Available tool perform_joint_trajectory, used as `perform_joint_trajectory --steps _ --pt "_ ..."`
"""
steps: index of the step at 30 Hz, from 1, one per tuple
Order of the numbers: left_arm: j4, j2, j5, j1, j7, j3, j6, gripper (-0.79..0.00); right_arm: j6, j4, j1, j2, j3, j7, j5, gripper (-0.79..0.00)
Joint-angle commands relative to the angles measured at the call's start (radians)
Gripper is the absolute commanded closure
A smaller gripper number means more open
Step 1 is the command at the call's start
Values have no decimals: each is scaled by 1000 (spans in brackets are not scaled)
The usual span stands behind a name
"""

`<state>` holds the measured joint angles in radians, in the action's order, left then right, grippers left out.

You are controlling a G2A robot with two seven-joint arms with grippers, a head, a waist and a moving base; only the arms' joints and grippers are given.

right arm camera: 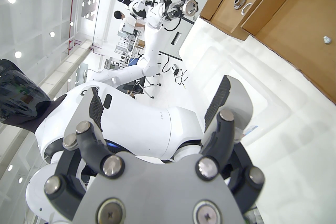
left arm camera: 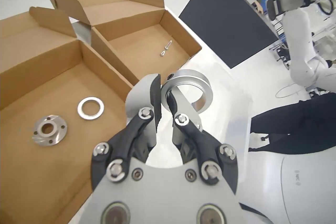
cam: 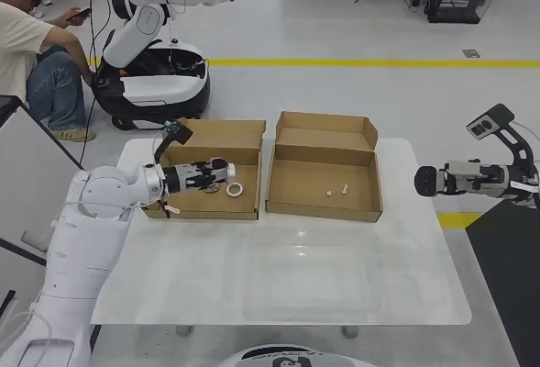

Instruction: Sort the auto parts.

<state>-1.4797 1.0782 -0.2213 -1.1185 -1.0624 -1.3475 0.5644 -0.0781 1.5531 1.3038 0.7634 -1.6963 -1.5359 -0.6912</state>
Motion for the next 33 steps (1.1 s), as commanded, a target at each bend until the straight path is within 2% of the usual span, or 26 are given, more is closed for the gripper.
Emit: perform_joint_trajectory --steps 1,7,10,13,24,29,33 --pt "16 1 -9 32 -30 26 0 0 0 0 0 0 0 0 0 -785" --pt "83 1 -49 143 -146 104 9 0 0 0 0 0 0 0 0 -785" --pt "114 0 -93 185 -166 128 11 0 0 0 0 0 0 0 0 -785" --pt "125 3 -83 192 -119 139 6 0 0 0 0 0 0 0 0 -785" --pt "124 3 -84 189 -112 139 1 0 0 0 0 0 0 0 0 -785" --pt "89 -1 -249 190 -100 174 -133 0 0 0 0 0 0 0 0 -785" --pt "120 -2 -324 200 -139 204 -212 0 0 0 0 0 0 0 0 -785"
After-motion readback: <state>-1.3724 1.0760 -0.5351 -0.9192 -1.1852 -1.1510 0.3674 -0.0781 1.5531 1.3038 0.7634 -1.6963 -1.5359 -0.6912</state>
